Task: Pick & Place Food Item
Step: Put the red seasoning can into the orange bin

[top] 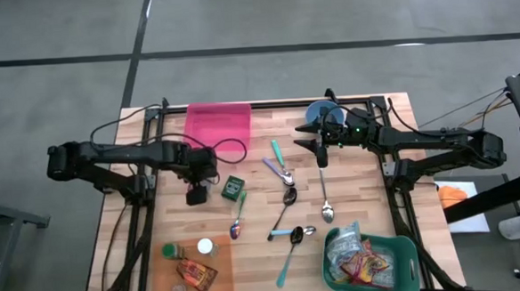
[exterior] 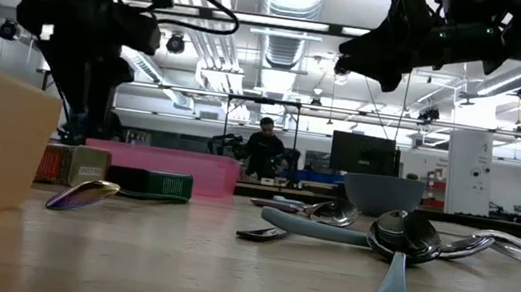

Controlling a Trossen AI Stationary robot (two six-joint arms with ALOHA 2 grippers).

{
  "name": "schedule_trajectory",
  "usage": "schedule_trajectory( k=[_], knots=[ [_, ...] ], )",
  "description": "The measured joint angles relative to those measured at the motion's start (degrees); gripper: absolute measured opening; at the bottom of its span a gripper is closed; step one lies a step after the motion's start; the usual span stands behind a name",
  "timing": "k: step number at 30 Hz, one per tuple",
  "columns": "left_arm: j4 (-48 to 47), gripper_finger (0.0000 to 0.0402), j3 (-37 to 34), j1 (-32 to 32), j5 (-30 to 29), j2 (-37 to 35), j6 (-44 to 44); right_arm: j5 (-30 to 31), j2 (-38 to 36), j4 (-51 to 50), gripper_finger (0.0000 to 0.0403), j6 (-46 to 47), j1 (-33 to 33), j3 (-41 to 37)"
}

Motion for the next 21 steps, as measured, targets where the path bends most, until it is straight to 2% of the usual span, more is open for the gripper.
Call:
schedule_trajectory(
  k=[11, 21],
  knots=[
    [3.87, 0.0291, -2.87, 0.0, -0.47, 0.0, 2.22, 0.0, 0.0, 0.0, 0.0211, 0.0, 0.0, 0.0],
    [1.77, 0.0291, -2.87, 0.0, -0.63, 0.0, 1.13, 0.0, 0.0, 0.0, 0.0211, 0.0, 0.0, 0.0]
  ],
)
